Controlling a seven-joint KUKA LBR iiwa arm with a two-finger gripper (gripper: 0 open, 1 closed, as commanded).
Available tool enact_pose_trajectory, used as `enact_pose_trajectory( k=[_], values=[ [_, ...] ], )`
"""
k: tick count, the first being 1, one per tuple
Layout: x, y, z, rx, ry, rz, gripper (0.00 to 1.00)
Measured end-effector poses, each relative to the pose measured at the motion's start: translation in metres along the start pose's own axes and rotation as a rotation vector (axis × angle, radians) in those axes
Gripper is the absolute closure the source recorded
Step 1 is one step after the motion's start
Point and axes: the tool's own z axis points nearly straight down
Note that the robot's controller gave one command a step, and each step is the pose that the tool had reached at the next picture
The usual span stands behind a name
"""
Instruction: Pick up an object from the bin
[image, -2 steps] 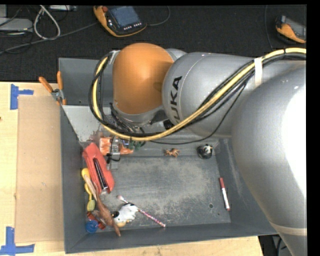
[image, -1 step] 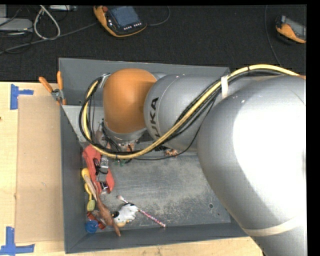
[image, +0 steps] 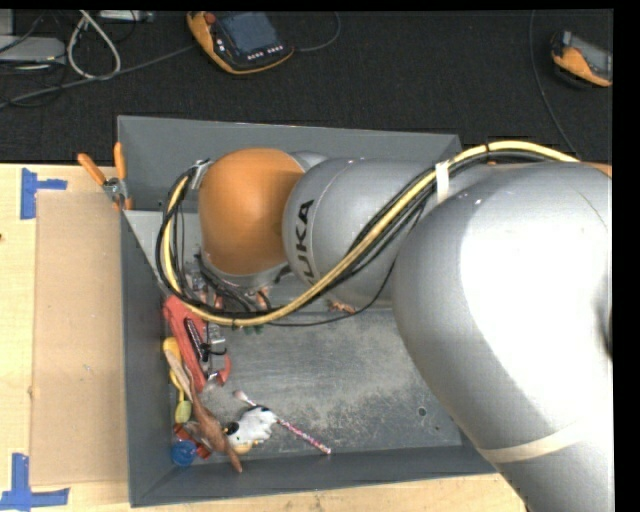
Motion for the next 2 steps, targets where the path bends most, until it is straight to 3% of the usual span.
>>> enact_pose_trajectory(
  k=[2],
  values=[
    [0.026,-0.027,0.009,-0.008,0.001,0.152,0.0]
  ],
)
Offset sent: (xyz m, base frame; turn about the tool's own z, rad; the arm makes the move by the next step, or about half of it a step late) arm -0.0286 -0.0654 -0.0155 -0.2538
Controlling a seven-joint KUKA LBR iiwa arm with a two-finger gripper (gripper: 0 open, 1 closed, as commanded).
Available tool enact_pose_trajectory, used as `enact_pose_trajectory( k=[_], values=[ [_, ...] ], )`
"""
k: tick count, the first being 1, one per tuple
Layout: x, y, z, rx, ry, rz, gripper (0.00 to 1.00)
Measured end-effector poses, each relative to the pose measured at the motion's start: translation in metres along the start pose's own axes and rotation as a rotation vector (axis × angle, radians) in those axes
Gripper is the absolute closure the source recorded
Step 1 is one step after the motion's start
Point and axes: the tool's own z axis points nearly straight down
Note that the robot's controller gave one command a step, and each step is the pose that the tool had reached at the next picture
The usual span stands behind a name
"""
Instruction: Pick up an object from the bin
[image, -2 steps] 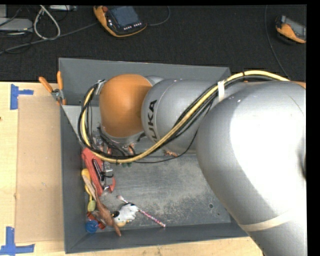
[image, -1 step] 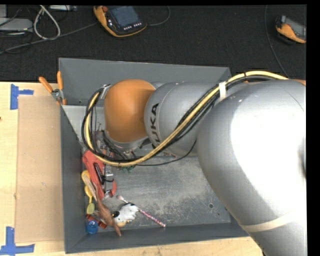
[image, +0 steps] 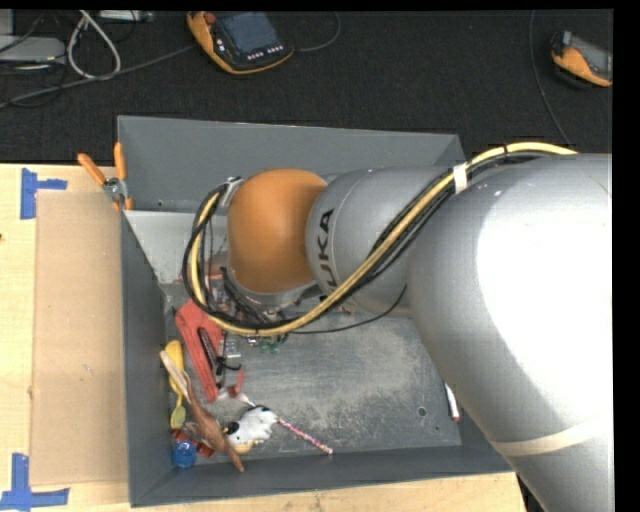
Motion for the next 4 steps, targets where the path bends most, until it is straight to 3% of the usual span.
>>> enact_pose_trajectory(
  k=[1,2,4],
  values=[
    [0.031,-0.031,0.0,-0.011,-0.01,0.045,1.0],
    [0.031,-0.031,0.0,-0.011,-0.01,0.046,1.0],
    [0.034,-0.032,-0.057,-0.007,0.0,0.048,1.0]
  ],
)
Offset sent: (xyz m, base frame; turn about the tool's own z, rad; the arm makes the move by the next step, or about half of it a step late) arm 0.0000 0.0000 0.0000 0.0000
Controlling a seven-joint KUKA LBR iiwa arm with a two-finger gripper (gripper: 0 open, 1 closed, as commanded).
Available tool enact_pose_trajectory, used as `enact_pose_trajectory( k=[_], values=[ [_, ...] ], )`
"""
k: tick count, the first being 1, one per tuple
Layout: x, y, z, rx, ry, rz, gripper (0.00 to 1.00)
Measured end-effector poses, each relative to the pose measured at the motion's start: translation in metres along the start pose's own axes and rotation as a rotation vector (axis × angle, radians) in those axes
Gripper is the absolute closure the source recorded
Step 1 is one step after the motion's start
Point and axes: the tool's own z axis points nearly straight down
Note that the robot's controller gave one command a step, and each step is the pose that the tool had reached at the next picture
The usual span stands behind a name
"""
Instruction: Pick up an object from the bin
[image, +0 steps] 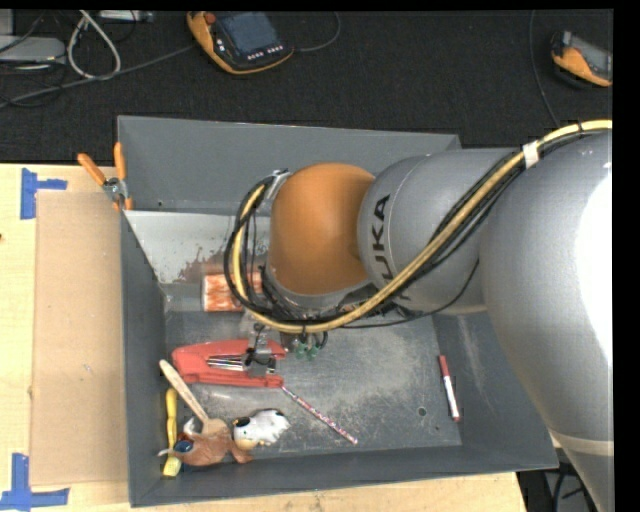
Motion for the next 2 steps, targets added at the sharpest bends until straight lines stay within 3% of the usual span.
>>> enact_pose_trajectory(
  k=[1,2],
  values=[
    [0.0,0.0,-0.048,0.001,0.003,0.001,1.0],
    [-0.001,0.0,-0.074,0.0,-0.001,0.001,1.0]
  ],
)
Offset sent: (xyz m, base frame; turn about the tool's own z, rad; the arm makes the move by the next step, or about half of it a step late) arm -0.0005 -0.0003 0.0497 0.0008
